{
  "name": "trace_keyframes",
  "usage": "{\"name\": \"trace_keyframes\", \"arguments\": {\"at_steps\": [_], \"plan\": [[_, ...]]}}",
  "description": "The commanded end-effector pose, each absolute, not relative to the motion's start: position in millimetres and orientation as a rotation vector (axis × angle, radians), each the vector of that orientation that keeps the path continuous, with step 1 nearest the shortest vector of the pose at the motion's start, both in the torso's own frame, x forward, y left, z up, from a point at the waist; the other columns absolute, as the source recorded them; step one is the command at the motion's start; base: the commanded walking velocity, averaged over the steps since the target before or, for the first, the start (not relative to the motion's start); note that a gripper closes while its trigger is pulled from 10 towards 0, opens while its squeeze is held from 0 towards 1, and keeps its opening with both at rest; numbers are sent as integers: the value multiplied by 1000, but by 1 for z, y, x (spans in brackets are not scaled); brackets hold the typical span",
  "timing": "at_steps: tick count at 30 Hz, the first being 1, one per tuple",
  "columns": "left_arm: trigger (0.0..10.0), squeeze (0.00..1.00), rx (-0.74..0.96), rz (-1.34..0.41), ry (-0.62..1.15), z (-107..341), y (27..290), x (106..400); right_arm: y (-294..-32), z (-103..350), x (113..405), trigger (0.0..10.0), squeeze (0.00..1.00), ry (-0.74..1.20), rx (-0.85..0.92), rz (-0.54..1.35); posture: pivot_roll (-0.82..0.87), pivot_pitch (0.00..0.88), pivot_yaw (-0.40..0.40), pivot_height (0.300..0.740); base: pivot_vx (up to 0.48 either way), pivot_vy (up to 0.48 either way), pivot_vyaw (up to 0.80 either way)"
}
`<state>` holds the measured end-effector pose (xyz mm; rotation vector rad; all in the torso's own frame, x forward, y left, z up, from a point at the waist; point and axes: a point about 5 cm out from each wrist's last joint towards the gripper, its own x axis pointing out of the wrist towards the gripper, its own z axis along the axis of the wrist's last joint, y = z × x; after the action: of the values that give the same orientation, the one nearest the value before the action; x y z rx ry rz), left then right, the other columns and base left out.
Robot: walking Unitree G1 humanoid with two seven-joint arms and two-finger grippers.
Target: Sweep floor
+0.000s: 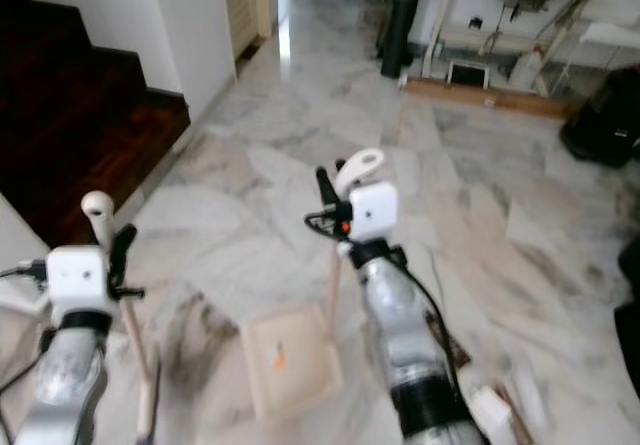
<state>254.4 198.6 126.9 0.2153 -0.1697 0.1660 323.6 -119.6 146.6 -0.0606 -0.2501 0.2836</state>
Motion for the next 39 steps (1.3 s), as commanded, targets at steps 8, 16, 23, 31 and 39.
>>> {"name": "trace_keyframes", "arguments": {"at_steps": [8,16,23,31,39], "plan": [[10000,0,214,182,-212,136,201,255,-116,163,328,10000,0,-310,-61,277,20,62,-39,740,480,0,0],[10000,0,210,187,-218,137,202,255,-116,161,328,10000,0,-301,-65,263,22,63,-38,740,480,0,0],[10000,0,208,179,-218,137,200,256,-118,161,329,10000,0,-302,-60,251,23,64,-39,740,480,0,0],[10000,0,207,170,-225,139,198,257,-119,164,329,10000,0,-319,-53,227,22,56,-31,740,480,0,0],[10000,0,208,150,-224,138,195,258,-121,161,327,10000,0,-313,-66,227,18,35,-24,740,480,0,0]]}}
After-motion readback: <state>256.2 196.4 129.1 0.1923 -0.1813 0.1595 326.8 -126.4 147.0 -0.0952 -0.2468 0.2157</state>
